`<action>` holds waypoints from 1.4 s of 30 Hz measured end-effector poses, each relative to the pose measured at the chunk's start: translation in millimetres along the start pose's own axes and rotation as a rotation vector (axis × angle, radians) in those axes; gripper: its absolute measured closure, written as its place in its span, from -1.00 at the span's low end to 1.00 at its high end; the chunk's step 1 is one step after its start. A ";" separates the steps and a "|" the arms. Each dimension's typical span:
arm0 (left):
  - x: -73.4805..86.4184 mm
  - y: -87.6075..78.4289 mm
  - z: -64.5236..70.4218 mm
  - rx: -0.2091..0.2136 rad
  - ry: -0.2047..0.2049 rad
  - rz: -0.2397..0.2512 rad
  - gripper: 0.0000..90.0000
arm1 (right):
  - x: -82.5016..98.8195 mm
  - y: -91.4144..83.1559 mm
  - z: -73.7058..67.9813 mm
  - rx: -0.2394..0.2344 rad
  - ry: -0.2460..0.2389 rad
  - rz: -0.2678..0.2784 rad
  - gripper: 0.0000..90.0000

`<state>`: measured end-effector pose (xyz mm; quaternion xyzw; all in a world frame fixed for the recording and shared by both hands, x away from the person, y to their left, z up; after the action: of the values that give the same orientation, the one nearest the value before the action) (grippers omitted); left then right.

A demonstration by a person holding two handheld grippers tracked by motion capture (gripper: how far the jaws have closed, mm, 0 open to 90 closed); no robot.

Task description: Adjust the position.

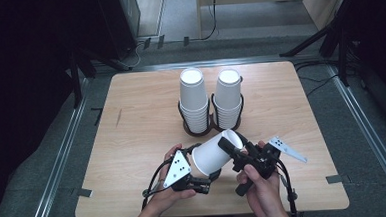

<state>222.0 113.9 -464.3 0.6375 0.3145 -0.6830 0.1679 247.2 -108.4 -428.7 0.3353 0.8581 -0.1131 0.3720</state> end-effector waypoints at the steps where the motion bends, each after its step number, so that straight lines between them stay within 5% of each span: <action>1: 0.0 0.1 0.3 0.003 -0.001 0.001 -0.86 | -0.3 0.0 0.0 -0.001 -0.001 -0.003 -0.66; 8: -0.1 -1.1 -0.8 0.014 -0.009 -0.010 -0.85 | -2.6 -0.4 -1.7 -0.008 -0.063 -0.030 -0.71; 24: -2.5 -12.0 -18.8 0.029 -0.009 -0.061 -0.83 | -23.7 -10.9 -15.9 -0.011 -0.324 -0.080 -0.75; 42: -1.1 -29.1 -45.6 0.002 -0.006 -0.131 -0.82 | -39.4 -18.1 -9.2 0.018 -0.586 -0.200 -0.69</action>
<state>238.7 164.8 -456.4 0.6137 0.3546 -0.6947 0.1230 249.7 -137.3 -395.1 0.2056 0.7421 -0.2486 0.5875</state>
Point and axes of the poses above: each handheld gripper's, and its own axes: y roughly forward along the jaws, x roughly out of its underside, z roughly to its right, the point moved 1 cm from there along y, roughly forward along the jaws, and after that the axes turned 1 degree about -y, right-handed, at the moved point
